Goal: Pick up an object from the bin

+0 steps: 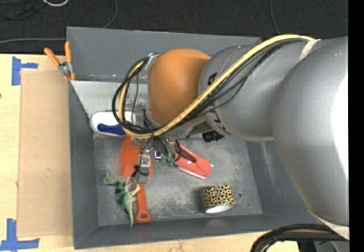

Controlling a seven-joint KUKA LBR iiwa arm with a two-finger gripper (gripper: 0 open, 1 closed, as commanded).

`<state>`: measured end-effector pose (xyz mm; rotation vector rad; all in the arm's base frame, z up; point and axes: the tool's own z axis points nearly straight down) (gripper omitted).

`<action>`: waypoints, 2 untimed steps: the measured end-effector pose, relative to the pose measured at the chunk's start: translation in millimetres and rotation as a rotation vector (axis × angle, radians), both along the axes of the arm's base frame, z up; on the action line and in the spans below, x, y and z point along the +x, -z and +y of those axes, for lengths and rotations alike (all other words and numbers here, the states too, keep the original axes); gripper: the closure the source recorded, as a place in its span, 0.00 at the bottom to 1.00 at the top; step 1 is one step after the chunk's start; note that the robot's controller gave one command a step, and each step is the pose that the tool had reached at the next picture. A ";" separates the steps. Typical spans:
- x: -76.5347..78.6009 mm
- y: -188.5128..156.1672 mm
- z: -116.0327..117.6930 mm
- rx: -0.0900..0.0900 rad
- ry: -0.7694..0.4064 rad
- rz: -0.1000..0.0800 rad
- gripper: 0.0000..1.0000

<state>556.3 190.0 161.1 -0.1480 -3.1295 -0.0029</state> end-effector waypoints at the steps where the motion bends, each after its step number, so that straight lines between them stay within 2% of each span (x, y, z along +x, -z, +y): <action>1: 11.3 87.0 6.8 0.001 0.139 0.004 1.00; 2: 11.3 87.1 6.7 0.001 0.140 0.004 1.00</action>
Offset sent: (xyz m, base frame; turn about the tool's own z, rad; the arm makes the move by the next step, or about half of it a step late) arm 0.0000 0.0000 0.0000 0.0000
